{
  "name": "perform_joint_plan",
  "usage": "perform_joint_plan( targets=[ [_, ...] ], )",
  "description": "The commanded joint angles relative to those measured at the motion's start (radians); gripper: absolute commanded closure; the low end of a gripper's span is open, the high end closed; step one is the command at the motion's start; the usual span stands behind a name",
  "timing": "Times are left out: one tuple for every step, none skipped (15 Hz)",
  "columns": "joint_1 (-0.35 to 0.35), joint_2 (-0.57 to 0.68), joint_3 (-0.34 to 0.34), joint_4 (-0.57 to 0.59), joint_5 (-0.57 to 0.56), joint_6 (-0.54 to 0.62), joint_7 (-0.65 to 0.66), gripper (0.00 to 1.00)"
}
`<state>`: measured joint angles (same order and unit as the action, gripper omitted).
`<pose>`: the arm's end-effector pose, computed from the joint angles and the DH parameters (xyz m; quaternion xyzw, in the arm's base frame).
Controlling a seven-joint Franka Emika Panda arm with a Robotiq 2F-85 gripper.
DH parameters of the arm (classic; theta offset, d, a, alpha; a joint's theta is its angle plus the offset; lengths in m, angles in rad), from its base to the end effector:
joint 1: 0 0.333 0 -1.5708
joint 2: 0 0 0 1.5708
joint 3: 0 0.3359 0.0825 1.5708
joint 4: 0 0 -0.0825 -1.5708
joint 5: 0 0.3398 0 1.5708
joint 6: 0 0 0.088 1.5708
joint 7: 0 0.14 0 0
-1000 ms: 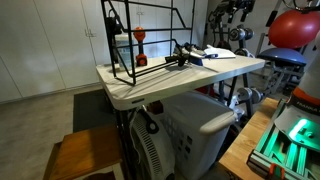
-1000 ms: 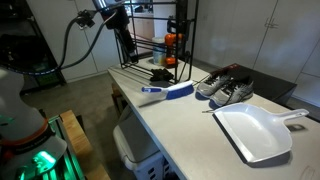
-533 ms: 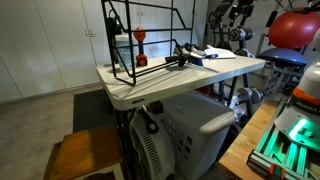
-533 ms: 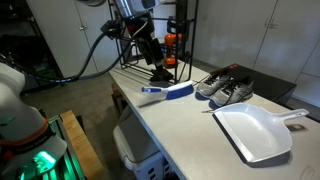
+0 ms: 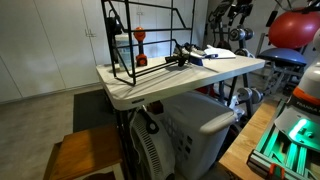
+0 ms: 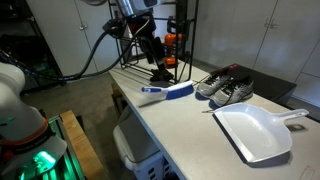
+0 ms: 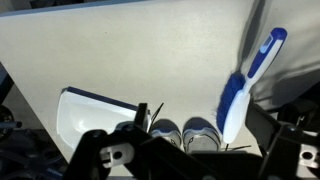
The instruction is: Move the shoe on the right forward
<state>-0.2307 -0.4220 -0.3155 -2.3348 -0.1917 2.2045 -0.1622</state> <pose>0.3416 -0.2365 0.5186 0.9803 -0.1398 0.1231 0.0661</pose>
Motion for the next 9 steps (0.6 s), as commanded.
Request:
perform_joint_plan(
  targets=[
    [0.009,0.132,-0.013,0.105,0.084,0.008,-0.001,0.00],
    [0.015,0.171,-0.021,0.138,0.124,-0.004,-0.003,0.00],
    [0.022,0.218,-0.034,0.176,0.179,-0.009,-0.019,0.00],
    [0.024,0.270,-0.043,0.218,0.232,-0.024,-0.035,0.00],
    [0.017,0.323,-0.046,0.257,0.275,-0.031,-0.021,0.00],
    [0.010,0.370,-0.048,0.290,0.311,-0.042,-0.036,0.00],
    [0.001,0.420,-0.048,0.327,0.349,-0.053,-0.038,0.00],
    [-0.011,0.472,-0.045,0.360,0.385,-0.043,-0.026,0.00],
    [-0.024,0.522,-0.041,0.399,0.426,-0.049,-0.017,0.00]
  ],
)
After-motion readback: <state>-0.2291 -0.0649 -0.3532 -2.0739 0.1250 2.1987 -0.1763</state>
